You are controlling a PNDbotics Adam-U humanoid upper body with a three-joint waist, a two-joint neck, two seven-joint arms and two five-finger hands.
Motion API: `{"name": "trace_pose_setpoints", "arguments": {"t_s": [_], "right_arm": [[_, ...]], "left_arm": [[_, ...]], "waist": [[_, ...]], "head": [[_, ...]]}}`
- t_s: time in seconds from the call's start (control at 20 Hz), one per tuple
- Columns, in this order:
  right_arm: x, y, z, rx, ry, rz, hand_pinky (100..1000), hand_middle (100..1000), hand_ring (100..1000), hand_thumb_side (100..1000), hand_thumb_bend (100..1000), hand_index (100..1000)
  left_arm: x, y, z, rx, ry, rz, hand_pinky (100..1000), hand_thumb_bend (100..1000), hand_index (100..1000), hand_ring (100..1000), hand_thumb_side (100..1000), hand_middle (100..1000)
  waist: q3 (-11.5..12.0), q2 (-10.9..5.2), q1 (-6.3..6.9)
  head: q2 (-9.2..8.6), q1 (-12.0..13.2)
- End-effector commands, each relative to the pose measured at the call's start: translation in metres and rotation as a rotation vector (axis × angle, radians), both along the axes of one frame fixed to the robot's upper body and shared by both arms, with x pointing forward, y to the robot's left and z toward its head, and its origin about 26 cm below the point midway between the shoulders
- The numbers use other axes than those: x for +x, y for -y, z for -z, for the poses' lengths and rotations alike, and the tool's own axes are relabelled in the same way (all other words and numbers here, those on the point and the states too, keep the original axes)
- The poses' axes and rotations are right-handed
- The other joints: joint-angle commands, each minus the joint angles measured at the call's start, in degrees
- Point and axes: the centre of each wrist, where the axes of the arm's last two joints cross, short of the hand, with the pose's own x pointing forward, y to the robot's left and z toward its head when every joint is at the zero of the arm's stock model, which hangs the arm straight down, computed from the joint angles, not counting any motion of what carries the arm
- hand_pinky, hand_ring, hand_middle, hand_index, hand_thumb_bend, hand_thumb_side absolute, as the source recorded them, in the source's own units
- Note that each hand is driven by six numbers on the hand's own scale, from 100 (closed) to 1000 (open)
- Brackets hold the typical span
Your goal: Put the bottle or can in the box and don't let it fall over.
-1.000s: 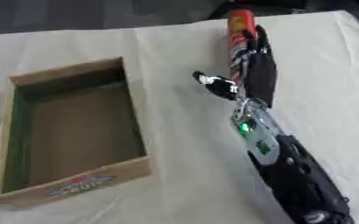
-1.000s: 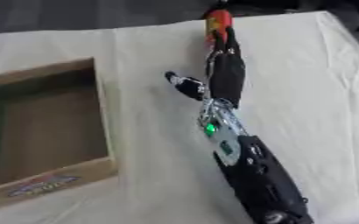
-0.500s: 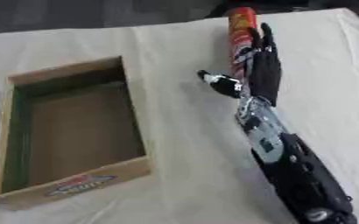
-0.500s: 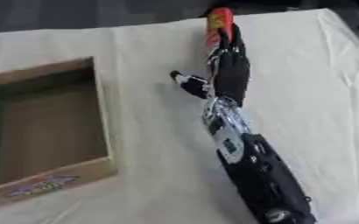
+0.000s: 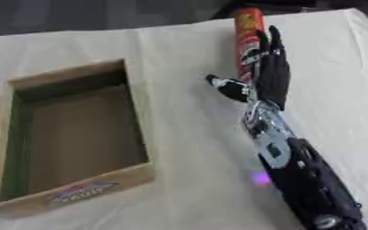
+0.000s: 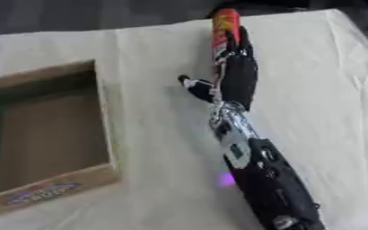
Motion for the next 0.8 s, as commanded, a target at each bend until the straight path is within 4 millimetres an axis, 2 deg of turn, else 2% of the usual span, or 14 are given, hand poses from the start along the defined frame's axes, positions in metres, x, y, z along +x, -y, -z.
{"name": "trace_pose_setpoints", "arguments": {"t_s": [0.05, 0.8], "right_arm": [[0.0019, 0.0058, -0.0096, 0.006, 0.141, 0.367, 697, 948, 898, 290, 886, 881], [0.0024, 0.0132, -0.0179, -0.019, 0.213, 0.384, 616, 911, 859, 256, 861, 857]], "left_arm": [[-0.0003, -0.0014, -0.0084, 0.022, 0.022, 0.005, 883, 1000, 645, 835, 331, 792], [0.0001, -0.001, -0.0076, 0.024, 0.018, 0.014, 884, 1000, 645, 835, 328, 794]], "waist": [[0.0, -0.71, 0.24], [-0.1, -0.37, 0.51]], "head": [[-0.9, -0.3], [-1.35, -0.5]]}}
